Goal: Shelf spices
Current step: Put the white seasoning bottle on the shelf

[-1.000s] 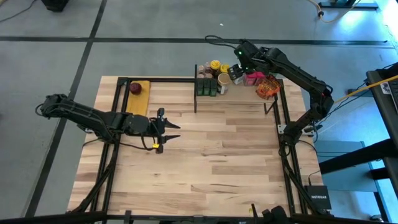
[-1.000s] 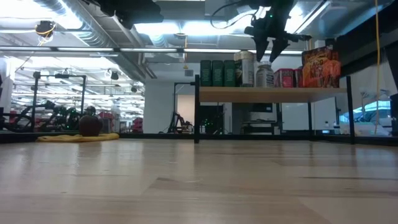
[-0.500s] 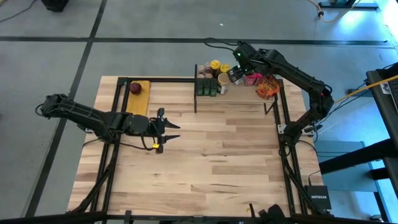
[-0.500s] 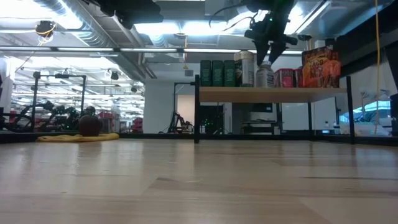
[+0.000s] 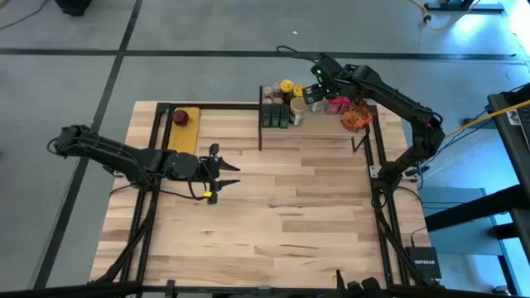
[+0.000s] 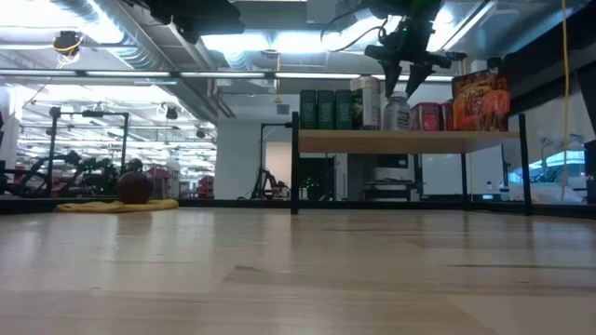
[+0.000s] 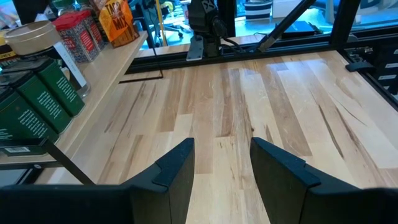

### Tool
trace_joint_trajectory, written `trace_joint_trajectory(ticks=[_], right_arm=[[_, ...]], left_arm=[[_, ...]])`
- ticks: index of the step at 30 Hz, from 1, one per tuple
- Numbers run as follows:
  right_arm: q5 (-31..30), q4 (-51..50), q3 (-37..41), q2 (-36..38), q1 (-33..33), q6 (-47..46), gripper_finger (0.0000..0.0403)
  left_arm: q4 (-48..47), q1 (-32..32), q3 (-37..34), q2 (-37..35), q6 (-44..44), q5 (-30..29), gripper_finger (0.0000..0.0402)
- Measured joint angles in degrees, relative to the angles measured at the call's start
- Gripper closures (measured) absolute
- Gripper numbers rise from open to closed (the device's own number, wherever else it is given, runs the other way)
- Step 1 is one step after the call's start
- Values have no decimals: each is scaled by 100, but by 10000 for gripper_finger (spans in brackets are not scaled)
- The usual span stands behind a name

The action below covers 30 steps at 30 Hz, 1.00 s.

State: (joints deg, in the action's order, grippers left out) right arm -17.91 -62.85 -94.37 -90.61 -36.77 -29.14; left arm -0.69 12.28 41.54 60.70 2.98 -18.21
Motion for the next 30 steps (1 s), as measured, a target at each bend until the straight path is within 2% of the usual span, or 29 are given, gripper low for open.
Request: trace_joint_trajectory(ticks=[13, 30], right_arm=[[21, 10, 0, 2, 7, -968, 183], [-11, 90, 7, -2, 7, -993, 180]], left_arm=[[11, -1, 0, -1, 0, -1, 251], [6, 1, 0, -1, -2, -1, 251]])
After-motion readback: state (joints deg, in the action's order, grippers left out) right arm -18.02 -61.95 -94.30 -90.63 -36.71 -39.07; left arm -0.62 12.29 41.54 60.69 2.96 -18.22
